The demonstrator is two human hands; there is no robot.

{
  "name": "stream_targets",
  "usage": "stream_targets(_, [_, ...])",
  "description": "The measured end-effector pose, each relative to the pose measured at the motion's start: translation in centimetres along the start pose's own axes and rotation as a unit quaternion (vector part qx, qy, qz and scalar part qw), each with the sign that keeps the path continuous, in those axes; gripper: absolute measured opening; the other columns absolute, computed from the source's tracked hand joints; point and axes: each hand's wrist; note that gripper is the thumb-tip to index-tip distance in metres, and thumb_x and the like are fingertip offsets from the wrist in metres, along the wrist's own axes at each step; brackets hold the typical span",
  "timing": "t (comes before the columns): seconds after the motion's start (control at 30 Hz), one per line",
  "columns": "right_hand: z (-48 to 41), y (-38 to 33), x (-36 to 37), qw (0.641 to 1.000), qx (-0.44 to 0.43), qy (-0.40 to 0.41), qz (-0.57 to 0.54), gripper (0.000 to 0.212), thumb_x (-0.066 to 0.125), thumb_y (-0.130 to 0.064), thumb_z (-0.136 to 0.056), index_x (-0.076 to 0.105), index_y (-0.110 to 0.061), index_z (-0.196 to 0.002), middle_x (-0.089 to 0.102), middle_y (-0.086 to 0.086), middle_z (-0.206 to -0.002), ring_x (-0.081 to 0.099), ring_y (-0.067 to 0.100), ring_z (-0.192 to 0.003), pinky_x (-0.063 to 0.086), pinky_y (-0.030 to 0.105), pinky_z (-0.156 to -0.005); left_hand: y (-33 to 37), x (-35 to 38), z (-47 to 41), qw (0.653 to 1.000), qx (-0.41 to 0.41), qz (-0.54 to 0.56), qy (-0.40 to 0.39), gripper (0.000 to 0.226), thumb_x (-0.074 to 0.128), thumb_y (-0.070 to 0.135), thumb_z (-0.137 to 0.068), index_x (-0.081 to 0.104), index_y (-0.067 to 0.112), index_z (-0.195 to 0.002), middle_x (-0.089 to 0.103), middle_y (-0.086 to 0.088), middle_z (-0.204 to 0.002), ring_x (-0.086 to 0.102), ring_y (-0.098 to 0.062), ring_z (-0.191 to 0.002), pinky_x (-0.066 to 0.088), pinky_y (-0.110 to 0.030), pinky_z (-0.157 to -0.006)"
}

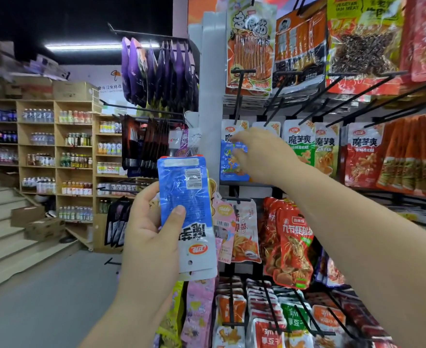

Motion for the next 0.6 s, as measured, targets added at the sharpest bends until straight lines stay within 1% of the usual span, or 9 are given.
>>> stream_targets(0.03, [1.9,-0.7,-0.7,0.995,0.012,0.056,-0.085,0.031,0.051,-0.031,-0.106,0.064,-0.022,-0.132,0.066,0.002,-0.126,0.059,0.026,-0.117,0.050,0.043,-0.097,-0.1,0.0,0.5,1.000,-0.001,0.006,-0.002,0.035,0.054,0.006,-0.105,0.060,0.035,-0.124,0.080,0.001,-0.106,0.077,-0.020,-0.087,0.064,-0.037,-0.063])
stream_targets(0.1, [7.0,-2.3,-1.3,0.964,0.036,0.118,-0.234,0.018,0.061,-0.034,-0.101,0.073,-0.021,-0.105,0.071,-0.005,-0.090,0.065,0.018,-0.086,0.054,0.038,-0.080,-0.5,-0.2,1.7,1.000,-0.008,0.014,-0.008,0.037,0.053,0.004,-0.104,0.060,0.034,-0.124,0.080,0.002,-0.105,0.078,-0.017,-0.087,0.063,-0.034,-0.063])
stream_targets(0.17, [12.2,-3.9,-0.8,0.937,0.048,0.076,-0.338,0.019,0.071,-0.045,-0.092,0.073,-0.026,-0.088,0.069,-0.007,-0.073,0.063,0.011,-0.068,0.052,0.032,-0.068,-1.2,-0.2,3.0,0.999,-0.023,0.018,-0.014,0.039,0.055,0.002,-0.102,0.060,0.030,-0.128,0.080,0.001,-0.108,0.078,-0.019,-0.092,0.063,-0.033,-0.066])
stream_targets(0.23, [16.4,-4.8,1.2,0.913,0.067,0.010,-0.403,0.022,0.078,-0.053,-0.081,0.073,-0.032,-0.087,0.070,-0.010,-0.074,0.061,0.006,-0.062,0.051,0.027,-0.063,-2.3,-0.3,4.3,0.999,-0.040,-0.001,-0.019,0.041,0.058,0.000,-0.100,0.060,0.026,-0.131,0.079,-0.003,-0.111,0.077,-0.023,-0.096,0.063,-0.033,-0.070])
stream_targets(0.3, [19.4,-5.1,3.6,0.888,0.094,-0.021,-0.450,0.028,0.083,-0.055,-0.075,0.071,-0.036,-0.092,0.072,-0.008,-0.079,0.064,0.008,-0.065,0.054,0.032,-0.062,-3.4,-0.4,5.8,0.998,-0.058,-0.024,-0.019,0.040,0.059,-0.003,-0.099,0.063,0.025,-0.128,0.079,-0.004,-0.110,0.077,-0.025,-0.099,0.062,-0.035,-0.077])
stream_targets(0.37, [21.6,-5.1,5.6,0.864,0.132,-0.026,-0.485,0.030,0.089,-0.044,-0.075,0.069,-0.035,-0.095,0.073,-0.003,-0.079,0.062,0.009,-0.063,0.053,0.031,-0.060,-4.5,-0.5,7.4,0.995,-0.089,-0.038,-0.017,0.039,0.060,-0.004,-0.098,0.067,0.026,-0.121,0.079,-0.003,-0.110,0.076,-0.026,-0.099,0.061,-0.041,-0.080])
stream_targets(0.47, [24.4,-5.0,7.7,0.835,0.175,-0.060,-0.519,0.029,0.089,-0.033,-0.079,0.067,-0.033,-0.099,0.073,-0.004,-0.077,0.061,0.008,-0.061,0.053,0.031,-0.058,-5.9,-1.1,10.0,0.989,-0.139,-0.048,0.006,0.036,0.062,-0.002,-0.096,0.073,0.030,-0.111,0.080,-0.001,-0.110,0.076,-0.024,-0.099,0.058,-0.046,-0.087])
stream_targets(0.53, [26.2,-4.8,8.9,0.816,0.192,-0.089,-0.538,0.028,0.085,-0.024,-0.085,0.065,-0.031,-0.102,0.072,-0.006,-0.072,0.061,0.007,-0.059,0.050,0.027,-0.057,-6.7,-1.7,11.6,0.983,-0.174,-0.045,0.024,0.032,0.061,0.008,-0.099,0.077,0.036,-0.106,0.080,0.002,-0.109,0.076,-0.022,-0.093,0.057,-0.047,-0.081])
stream_targets(0.6, [27.9,-4.7,9.8,0.788,0.221,-0.119,-0.563,0.026,0.081,-0.019,-0.089,0.063,-0.026,-0.107,0.075,-0.007,-0.077,0.066,0.008,-0.065,0.051,0.024,-0.064,-7.2,-2.3,13.0,0.977,-0.209,-0.039,0.024,0.033,0.058,0.013,-0.101,0.075,0.039,-0.113,0.079,0.011,-0.109,0.075,-0.018,-0.088,0.054,-0.043,-0.071])
Point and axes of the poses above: each hand's wrist, its own z-axis away from the middle knuckle, its own x-axis out of the palm, y = z × x
